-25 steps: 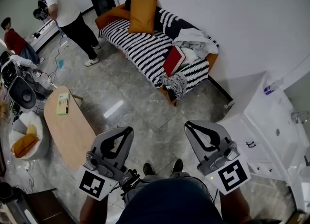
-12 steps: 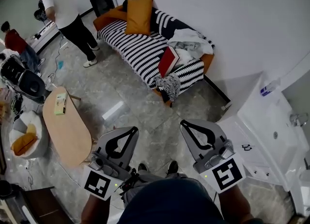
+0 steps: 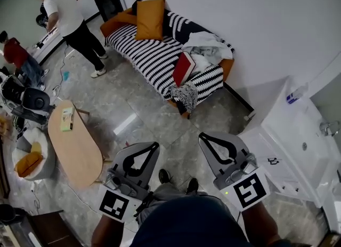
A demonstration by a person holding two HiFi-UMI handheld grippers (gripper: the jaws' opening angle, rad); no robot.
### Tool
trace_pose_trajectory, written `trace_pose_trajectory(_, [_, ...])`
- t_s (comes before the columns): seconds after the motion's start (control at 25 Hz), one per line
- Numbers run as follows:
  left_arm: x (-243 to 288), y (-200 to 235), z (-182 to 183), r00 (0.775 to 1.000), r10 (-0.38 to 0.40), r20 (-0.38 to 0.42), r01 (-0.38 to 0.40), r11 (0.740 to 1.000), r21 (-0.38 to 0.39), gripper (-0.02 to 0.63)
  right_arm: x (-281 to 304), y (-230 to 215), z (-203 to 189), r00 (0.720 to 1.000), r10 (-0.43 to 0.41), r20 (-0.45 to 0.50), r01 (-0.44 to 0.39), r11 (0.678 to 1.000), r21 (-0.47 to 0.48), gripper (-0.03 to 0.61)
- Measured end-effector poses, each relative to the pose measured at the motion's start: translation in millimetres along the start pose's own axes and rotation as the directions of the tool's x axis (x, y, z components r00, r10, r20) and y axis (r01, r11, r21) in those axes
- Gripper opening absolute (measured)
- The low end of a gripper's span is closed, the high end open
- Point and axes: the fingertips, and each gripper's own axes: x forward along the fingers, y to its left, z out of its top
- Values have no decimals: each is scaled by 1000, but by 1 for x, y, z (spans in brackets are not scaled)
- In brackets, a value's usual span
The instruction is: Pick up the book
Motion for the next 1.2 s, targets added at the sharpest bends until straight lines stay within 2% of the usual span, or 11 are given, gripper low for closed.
trace_pose_trajectory(0.24, [-8,31,0,999,-37,28,38,999,-6,5,23,4,8,998,-56,-3,56,998,-5,14])
trace_pose_trajectory(0.64, [-20,86,-24,992,-112,64,114,993,-20,5,75,17,14,990,-137,-26,136,991,-17,14])
trace_pose_trajectory(0.72, [-14,92,-32,989,-132,68,136,989,-54,5,81,16,14,989,-144,-26,144,989,-17,14])
trace_pose_trajectory(0.8, [-3,95,-40,986,-149,71,156,980,-121,5,87,14,11,989,-145,-28,145,989,-4,14])
trace_pose_trajectory(0.88, [9,96,-42,985,-156,73,166,974,-155,5,91,9,8,989,-140,-42,140,990,8,14])
trace_pose_trajectory(1.0, [28,99,-42,986,-159,56,165,981,-106,5,93,-13,-3,988,-139,-74,140,990,14,14])
trace_pose_trajectory(1.2, [66,100,-39,992,-116,45,120,987,-105,5,98,-53,-20,994,-89,-63,90,996,15,14])
